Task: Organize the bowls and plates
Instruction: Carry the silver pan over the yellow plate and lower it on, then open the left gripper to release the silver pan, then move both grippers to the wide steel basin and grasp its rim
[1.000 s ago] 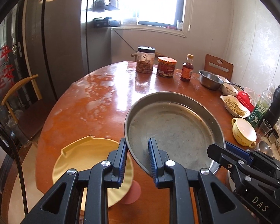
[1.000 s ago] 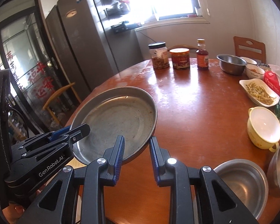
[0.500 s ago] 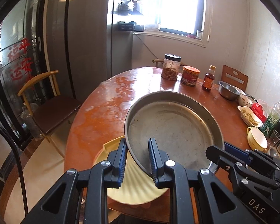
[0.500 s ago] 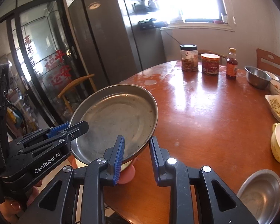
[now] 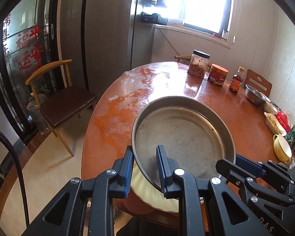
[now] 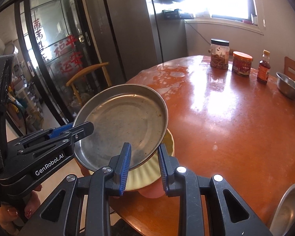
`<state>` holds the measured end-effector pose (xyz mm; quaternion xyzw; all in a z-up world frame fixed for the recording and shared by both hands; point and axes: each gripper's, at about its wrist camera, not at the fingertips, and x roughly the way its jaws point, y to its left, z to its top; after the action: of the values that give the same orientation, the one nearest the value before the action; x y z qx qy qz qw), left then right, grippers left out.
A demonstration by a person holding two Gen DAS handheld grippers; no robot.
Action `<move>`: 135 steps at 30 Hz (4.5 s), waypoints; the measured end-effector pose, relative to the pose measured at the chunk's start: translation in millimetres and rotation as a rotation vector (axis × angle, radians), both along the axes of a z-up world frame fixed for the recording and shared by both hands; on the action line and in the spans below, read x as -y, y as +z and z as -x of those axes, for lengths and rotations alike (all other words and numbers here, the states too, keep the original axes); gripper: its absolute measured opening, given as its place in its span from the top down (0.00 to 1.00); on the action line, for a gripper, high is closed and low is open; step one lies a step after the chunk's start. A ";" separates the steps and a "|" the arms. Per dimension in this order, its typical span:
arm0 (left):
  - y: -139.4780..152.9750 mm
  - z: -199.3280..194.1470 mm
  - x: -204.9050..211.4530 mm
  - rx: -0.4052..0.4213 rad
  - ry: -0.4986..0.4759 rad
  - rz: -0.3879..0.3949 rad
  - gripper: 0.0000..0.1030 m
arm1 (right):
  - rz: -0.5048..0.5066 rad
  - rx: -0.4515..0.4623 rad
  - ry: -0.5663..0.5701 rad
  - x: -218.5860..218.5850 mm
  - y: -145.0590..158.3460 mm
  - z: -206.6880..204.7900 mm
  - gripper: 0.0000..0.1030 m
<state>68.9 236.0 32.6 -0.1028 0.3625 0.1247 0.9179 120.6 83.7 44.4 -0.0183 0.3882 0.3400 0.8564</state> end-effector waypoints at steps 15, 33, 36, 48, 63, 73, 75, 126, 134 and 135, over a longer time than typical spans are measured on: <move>-25.8 -7.1 -5.2 -0.031 -0.022 -0.002 0.78 | 0.057 -0.015 -0.012 -12.8 -31.2 -7.2 0.72; -31.4 -7.1 -3.1 -0.035 -0.023 -0.033 0.78 | 0.111 0.013 -0.002 -22.4 -41.6 0.5 0.70; -30.7 -6.6 -2.3 -0.036 -0.021 -0.036 0.78 | 0.111 0.013 -0.004 -23.2 -41.9 0.9 0.70; -32.1 -7.0 -3.0 -0.045 -0.026 -0.024 0.78 | 0.097 0.008 -0.010 -20.4 -41.9 -1.7 0.69; -33.7 -5.1 -3.4 -0.046 -0.026 -0.022 0.78 | 0.093 0.022 -0.011 -18.8 -38.9 0.0 0.64; -28.9 -2.1 -4.9 -0.035 -0.017 -0.023 0.77 | 0.095 0.038 -0.022 -17.4 -34.5 4.2 0.51; -27.2 -1.4 -4.4 -0.029 -0.019 -0.022 0.77 | 0.088 0.034 -0.032 -14.0 -33.8 2.6 0.51; 40.2 19.5 137.0 0.075 -0.309 0.013 0.46 | -0.059 0.213 -0.402 191.7 46.4 72.1 0.28; 36.7 13.7 181.1 0.058 -0.387 0.035 0.46 | -0.075 0.171 -0.528 257.9 33.6 83.8 0.28; 36.2 12.7 185.7 0.056 -0.396 0.038 0.46 | -0.073 0.166 -0.540 265.6 31.5 85.2 0.28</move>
<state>56.2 50.3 68.9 -0.0505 0.3523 -0.0679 0.9320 35.4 -181.9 76.0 0.0887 0.2951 0.1105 0.9449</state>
